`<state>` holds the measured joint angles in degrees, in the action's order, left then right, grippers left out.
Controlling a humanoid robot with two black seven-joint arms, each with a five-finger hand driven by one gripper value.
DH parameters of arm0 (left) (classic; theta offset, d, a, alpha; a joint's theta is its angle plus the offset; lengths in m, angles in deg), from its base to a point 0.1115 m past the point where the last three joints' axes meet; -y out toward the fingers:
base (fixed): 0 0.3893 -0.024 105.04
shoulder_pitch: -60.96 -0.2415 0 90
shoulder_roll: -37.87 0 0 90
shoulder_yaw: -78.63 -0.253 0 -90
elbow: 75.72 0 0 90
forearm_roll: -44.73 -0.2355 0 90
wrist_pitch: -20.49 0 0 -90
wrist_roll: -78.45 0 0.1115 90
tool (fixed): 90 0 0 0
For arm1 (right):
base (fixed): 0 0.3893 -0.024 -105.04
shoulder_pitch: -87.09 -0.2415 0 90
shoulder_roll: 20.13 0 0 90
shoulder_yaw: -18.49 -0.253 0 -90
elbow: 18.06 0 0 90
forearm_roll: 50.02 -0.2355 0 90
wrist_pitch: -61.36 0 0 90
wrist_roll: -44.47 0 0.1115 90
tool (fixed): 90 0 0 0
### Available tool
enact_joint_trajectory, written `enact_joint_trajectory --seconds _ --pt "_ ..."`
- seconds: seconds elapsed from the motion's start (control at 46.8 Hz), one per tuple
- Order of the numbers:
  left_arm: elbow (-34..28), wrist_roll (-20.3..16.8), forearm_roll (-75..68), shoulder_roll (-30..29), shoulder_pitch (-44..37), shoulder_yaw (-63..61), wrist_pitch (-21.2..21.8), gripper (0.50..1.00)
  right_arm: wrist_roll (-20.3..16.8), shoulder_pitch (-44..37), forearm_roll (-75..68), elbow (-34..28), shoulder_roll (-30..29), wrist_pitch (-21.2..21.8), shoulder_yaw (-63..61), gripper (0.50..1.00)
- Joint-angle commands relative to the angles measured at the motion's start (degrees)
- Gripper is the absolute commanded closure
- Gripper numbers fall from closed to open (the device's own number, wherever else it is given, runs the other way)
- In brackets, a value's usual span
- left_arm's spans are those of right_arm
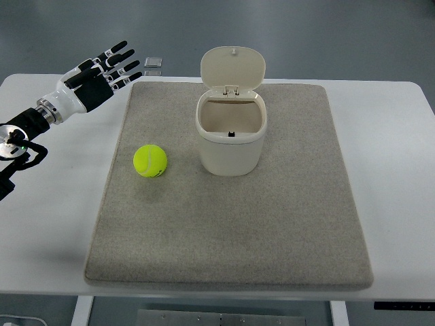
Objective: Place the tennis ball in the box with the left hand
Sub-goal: 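Move the left hand toward the yellow-green tennis ball on the mat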
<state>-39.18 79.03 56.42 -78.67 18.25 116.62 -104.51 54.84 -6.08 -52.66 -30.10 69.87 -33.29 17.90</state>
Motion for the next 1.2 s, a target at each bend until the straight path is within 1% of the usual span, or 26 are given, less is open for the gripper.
enact_joint_trajectory --seconds 0.0,0.107,0.214,0.406,0.62,0.684,0.812,0.919,1.176 --pt "-0.86 -1.45 0.17 0.08 0.0 0.59 0.0 0.504 0.0 0.0 0.0 0.0 0.0 0.0 -0.03 0.562" --pt "-2.53 -4.79 -0.09 0.0 -0.09 0.59 0.0 0.504 0.0 0.0 0.0 0.0 0.0 0.0 -0.03 0.562" --pt "-3.32 -6.99 -0.61 -0.27 -0.35 0.5 0.0 0.504 0.0 0.0 0.0 0.0 0.0 0.0 -0.03 0.562" --pt "-3.41 -7.34 -2.72 -0.71 -0.26 -0.47 0.0 0.504 0.0 0.0 0.0 0.0 0.0 0.0 0.06 0.562" --pt "-2.71 -7.52 -22.31 -3.52 0.88 0.06 0.0 0.506 0.0 0.0 0.0 0.0 0.0 0.0 -0.03 0.562" --pt "-1.57 -7.78 -25.48 -5.01 0.88 0.06 0.0 0.506 0.0 0.0 0.0 0.0 0.0 0.0 0.06 0.562" --pt "1.59 -9.45 -29.96 -8.44 0.97 -0.38 0.0 0.506 0.0 0.0 0.0 0.0 0.0 0.0 0.06 0.562" --pt "4.32 -11.03 -37.43 -10.37 0.97 -0.29 0.0 0.506 0.0 0.0 0.0 0.0 0.0 0.0 0.06 0.562" --pt "13.02 -16.83 -52.99 -14.85 0.79 -0.29 0.0 0.506 0.0 0.0 0.0 0.0 0.0 0.0 0.06 0.562"
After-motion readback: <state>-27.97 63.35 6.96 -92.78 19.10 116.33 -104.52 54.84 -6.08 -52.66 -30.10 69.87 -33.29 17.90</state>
